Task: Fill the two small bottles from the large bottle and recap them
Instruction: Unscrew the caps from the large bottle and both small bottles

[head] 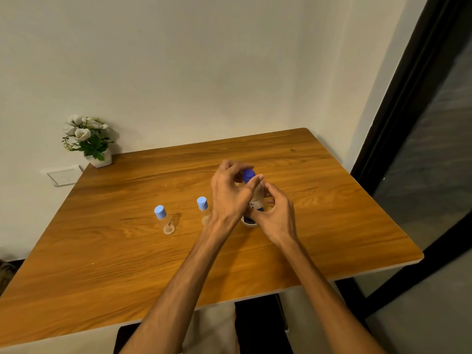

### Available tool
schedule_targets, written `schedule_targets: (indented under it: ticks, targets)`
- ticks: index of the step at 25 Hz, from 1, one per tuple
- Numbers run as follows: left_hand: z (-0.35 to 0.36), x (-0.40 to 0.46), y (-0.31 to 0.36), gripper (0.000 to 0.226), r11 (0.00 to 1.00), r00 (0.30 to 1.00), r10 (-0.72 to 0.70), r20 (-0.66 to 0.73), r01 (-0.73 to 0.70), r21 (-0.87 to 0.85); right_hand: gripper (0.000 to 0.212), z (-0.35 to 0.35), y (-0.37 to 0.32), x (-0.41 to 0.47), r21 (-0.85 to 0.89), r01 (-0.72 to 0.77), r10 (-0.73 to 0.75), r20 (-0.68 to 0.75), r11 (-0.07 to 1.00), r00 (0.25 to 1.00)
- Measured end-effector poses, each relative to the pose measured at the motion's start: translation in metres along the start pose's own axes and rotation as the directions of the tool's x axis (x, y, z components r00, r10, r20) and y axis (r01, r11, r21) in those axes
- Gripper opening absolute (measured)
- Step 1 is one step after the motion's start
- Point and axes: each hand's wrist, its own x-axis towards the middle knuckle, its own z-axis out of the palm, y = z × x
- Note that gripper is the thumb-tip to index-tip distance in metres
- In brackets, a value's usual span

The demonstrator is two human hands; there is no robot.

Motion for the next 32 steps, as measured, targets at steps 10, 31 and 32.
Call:
schedule_targets:
  ticks: [10,31,32]
  targets:
    - [-0.005,-0.003,0.011,0.032,0.963,0.944,0.193,0.268,-0.234,0.131,0.084,-0.022,0.005,-0.010,0.004,0.055,-0.055,-0.075,0.998,0.996]
    - [0.025,-0.041,-0.049,0.016,0.940,0.953,-0.274,0.125,0.239,0.243,0.079,-0.038,0.014,-0.013,-0.015,0.052,-0.054,-0.153,0.999,0.987]
    - [0.028,-0.045,-0.054,0.016,0.923,0.947,-0.266,0.179,0.197,0.330,0.080,-0.039,0.015,-0.014,-0.022,0.048,-0.051,-0.162,0.999,0.985]
